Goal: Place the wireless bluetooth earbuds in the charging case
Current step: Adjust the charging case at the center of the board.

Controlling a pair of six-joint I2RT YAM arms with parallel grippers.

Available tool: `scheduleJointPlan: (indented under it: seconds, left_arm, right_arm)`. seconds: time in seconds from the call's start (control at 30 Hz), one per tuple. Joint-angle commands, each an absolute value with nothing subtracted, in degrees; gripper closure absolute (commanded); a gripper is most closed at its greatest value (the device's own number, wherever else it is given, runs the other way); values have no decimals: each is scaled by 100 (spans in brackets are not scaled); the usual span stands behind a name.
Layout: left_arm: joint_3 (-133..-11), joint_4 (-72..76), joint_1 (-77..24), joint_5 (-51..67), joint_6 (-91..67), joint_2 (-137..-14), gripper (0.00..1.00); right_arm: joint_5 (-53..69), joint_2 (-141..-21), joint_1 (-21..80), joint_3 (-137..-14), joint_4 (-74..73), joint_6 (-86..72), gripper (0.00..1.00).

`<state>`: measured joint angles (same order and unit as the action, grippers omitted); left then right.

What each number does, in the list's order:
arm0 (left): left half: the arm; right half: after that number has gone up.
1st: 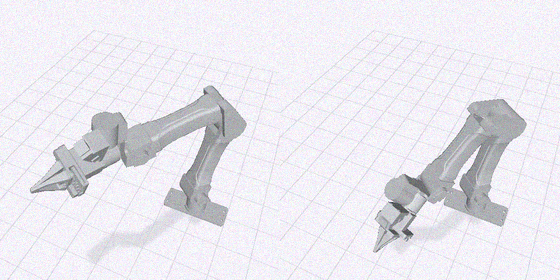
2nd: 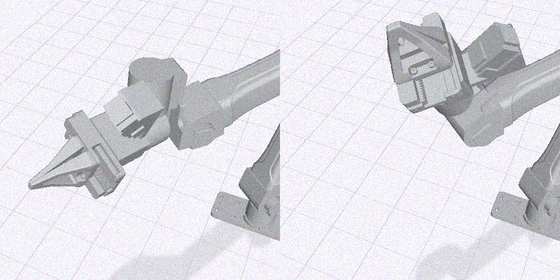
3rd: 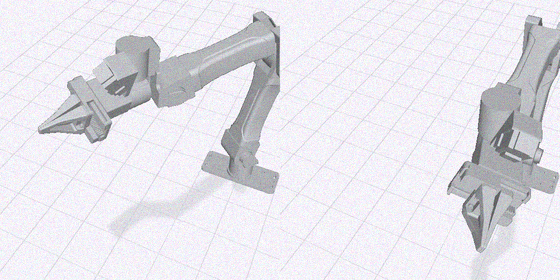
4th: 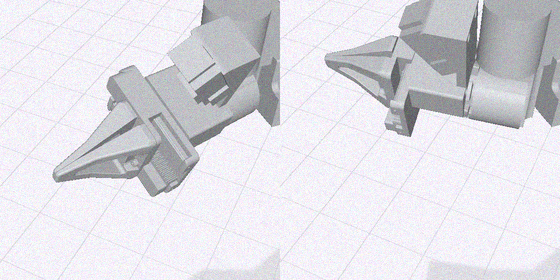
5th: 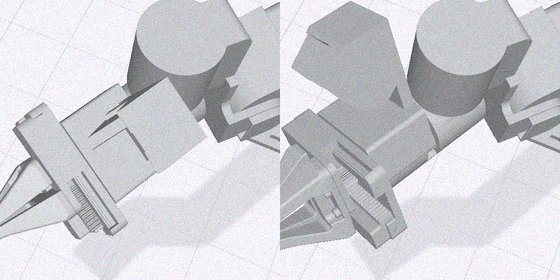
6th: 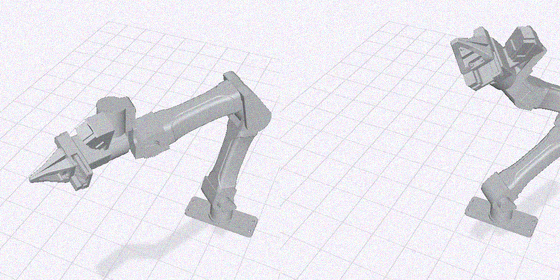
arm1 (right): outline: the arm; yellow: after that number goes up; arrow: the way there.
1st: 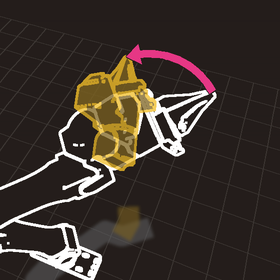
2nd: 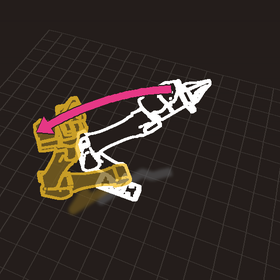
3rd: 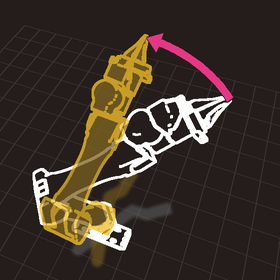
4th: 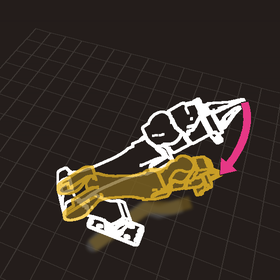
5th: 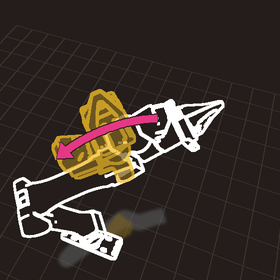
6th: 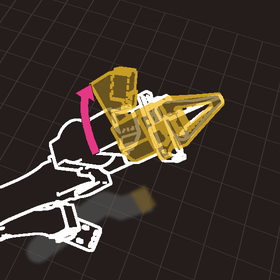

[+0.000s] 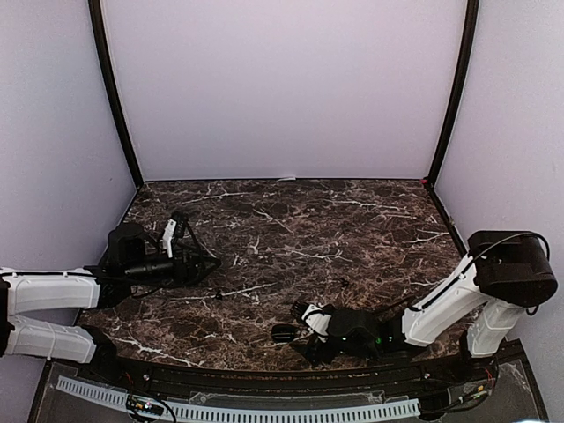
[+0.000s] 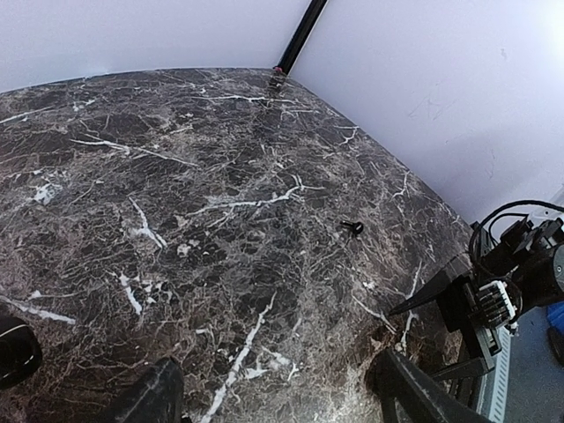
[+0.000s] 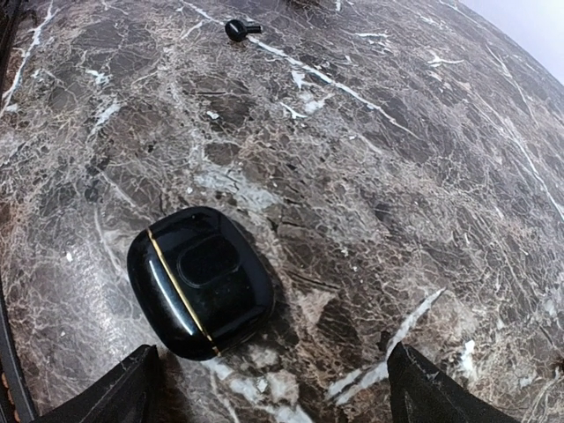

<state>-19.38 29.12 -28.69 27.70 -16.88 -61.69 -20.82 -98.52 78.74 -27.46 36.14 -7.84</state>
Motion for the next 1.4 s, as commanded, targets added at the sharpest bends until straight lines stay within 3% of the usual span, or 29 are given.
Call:
scheduleJointPlan:
  seconds: [0.0, 0.47, 0.83, 1.37]
  left_arm:
    - [-1944, 3279, -2909, 3055, -1510, -6331, 14]
    - [-1605, 3705, -2931, 2982, -1144, -6456, 15]
    - [-1355, 4101, -2936, 2872, -1252, -6266, 16]
    - [-1354, 4122, -2943, 2997, -1275, -6252, 16]
  right_arm:
    - [-2304, -10066, 7782, -2878, 3705, -626, 11]
    - [-2155, -10032, 7020, -3257, 3045, -1344, 11]
    - [-1274, -9264, 7277, -2216, 4054, -675, 12]
    - [-1920, -10725, 7664, -3127, 4334, -665, 12]
